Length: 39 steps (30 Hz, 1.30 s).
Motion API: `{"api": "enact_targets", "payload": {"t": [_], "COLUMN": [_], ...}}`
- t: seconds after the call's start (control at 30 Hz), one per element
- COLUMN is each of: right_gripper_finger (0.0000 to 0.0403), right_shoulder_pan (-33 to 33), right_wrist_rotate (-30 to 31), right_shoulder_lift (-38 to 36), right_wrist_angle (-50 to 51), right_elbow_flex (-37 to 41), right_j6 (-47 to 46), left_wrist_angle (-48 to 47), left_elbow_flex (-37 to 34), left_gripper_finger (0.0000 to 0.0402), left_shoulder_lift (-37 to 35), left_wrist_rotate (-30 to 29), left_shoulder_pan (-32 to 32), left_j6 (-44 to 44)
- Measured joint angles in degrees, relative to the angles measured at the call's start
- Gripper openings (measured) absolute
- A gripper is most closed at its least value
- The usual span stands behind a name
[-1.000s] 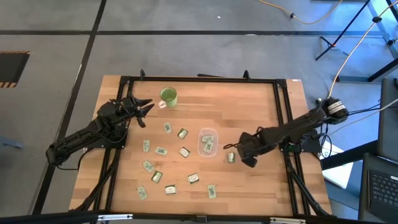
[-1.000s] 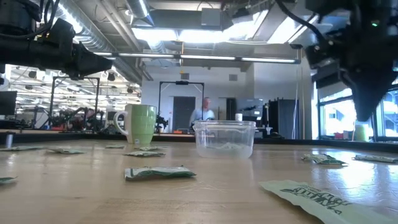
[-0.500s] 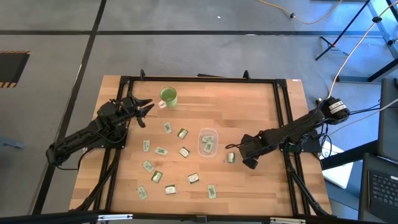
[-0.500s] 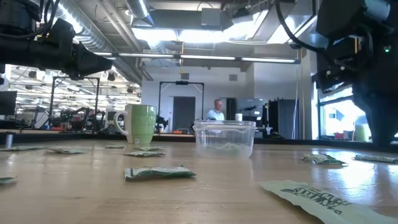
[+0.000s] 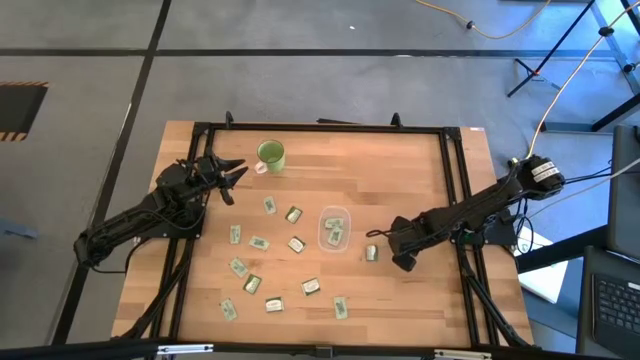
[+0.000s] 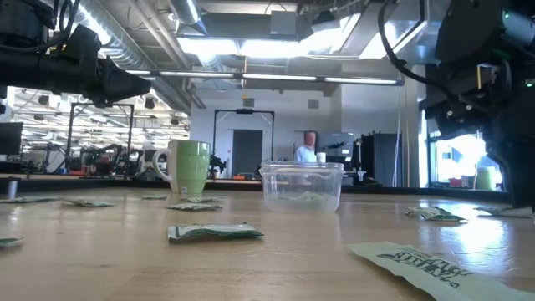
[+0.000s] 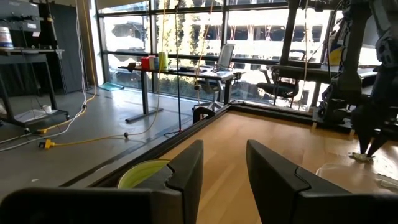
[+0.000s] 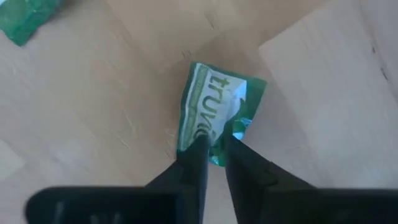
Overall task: Pick and place items into bin
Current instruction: Put the stevia packet into the transparent bin
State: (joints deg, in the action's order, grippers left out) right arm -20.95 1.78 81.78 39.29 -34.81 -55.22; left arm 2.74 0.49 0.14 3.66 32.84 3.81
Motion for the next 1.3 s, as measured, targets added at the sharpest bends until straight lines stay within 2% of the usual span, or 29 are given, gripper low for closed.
{"api": "enact_targets", "payload": {"t": [0.17, 0.3, 0.4, 0.5, 0.6, 0.77, 0.97, 1.2, 1.3], "right_gripper_finger": [0.0008, 0.0010, 0.0008, 0.0003, 0.0004, 0.0004, 0.0004, 0.0005, 0.0005], "right_shoulder_pan": [0.0, 0.0, 0.2, 1.4, 2.7, 5.8, 8.9, 12.6, 13.6], "right_wrist_rotate": [0.0, 0.2, 3.2, 7.0, 10.0, 10.6, 10.6, 10.1, 6.6], "right_shoulder_lift": [0.0, 0.6, 0.3, 0.3, 0.3, 1.7, 10.3, 22.9, 26.4], "right_wrist_angle": [0.3, 3.6, 6.6, 6.6, 1.1, -8.1, -7.8, 1.8, 1.8], "right_elbow_flex": [-0.1, -3.3, -9.1, -14.8, -20.2, -26.6, -36.4, -43.7, -43.9], "right_j6": [0.6, 2.0, 6.2, 12.6, 21.6, 37.8, 51.2, 53.2, 54.2], "left_wrist_angle": [0.0, 0.0, 0.0, -0.1, -0.1, -0.3, -0.4, -0.4, -0.4], "left_elbow_flex": [0.0, 0.0, 0.0, 0.0, 0.0, 0.0, 0.0, 0.0, 0.0], "left_gripper_finger": [0.0116, 0.0116, 0.0116, 0.0116, 0.0116, 0.0116, 0.0116, 0.0116, 0.0116], "left_shoulder_lift": [0.0, 0.0, 0.0, 0.0, 0.0, 0.0, 0.0, 0.0, 0.0], "left_wrist_rotate": [0.0, 0.0, 0.0, 0.0, 0.0, 0.0, 0.0, 0.0, 0.0], "left_shoulder_pan": [0.0, 0.0, 0.0, 0.0, 0.0, 0.0, 0.0, 0.0, 0.0], "left_j6": [0.0, 0.0, 0.0, 0.0, 0.0, 0.0, 0.0, 0.0, 0.0]}}
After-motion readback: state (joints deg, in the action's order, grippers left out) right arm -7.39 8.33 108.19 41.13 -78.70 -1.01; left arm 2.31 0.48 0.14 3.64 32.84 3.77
